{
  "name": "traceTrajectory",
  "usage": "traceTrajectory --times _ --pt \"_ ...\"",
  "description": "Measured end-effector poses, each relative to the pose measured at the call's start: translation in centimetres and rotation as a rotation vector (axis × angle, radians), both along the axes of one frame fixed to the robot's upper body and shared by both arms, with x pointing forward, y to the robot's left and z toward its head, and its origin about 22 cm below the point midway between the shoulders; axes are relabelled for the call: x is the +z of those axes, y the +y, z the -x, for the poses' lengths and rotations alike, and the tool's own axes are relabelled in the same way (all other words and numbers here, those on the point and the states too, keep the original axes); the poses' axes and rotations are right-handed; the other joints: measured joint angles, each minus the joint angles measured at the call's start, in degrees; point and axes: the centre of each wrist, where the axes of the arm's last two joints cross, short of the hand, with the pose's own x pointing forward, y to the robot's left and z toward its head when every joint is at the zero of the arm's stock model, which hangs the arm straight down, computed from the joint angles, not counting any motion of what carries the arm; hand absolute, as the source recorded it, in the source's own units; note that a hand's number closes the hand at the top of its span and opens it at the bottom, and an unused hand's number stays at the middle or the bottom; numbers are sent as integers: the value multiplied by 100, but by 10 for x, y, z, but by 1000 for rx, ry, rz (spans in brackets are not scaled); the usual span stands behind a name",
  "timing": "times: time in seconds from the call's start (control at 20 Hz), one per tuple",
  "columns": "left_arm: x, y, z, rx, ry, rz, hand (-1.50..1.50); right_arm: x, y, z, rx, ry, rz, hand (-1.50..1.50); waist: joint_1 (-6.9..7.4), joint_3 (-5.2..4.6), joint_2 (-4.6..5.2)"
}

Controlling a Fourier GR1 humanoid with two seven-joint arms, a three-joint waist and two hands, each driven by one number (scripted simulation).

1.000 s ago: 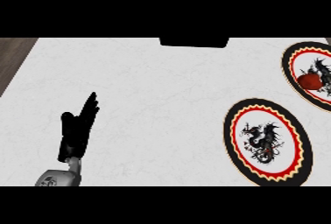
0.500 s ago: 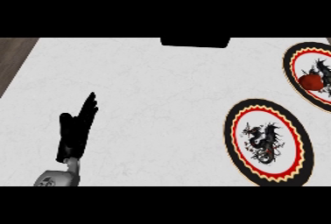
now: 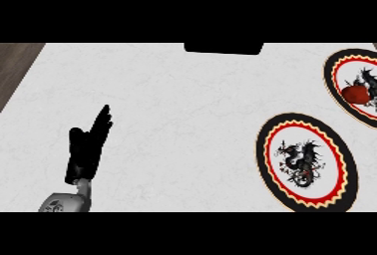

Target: Pick the bell pepper from the plate and place it in the plate

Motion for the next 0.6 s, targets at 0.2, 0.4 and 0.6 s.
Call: traceTrajectory --times 0.2,0.4,0.6 --pt "1 4 0 4 -2 -5 0 -9 -2 7 -17 7 19 -150 12 3 6" --pt "-1 2 -1 5 -1 -2 0 -5 -5 9 -30 9 35 -150 23 3 12" --pt "-1 -3 -1 0 -4 0 0 -6 -6 11 -50 12 55 -150 53 7 22"
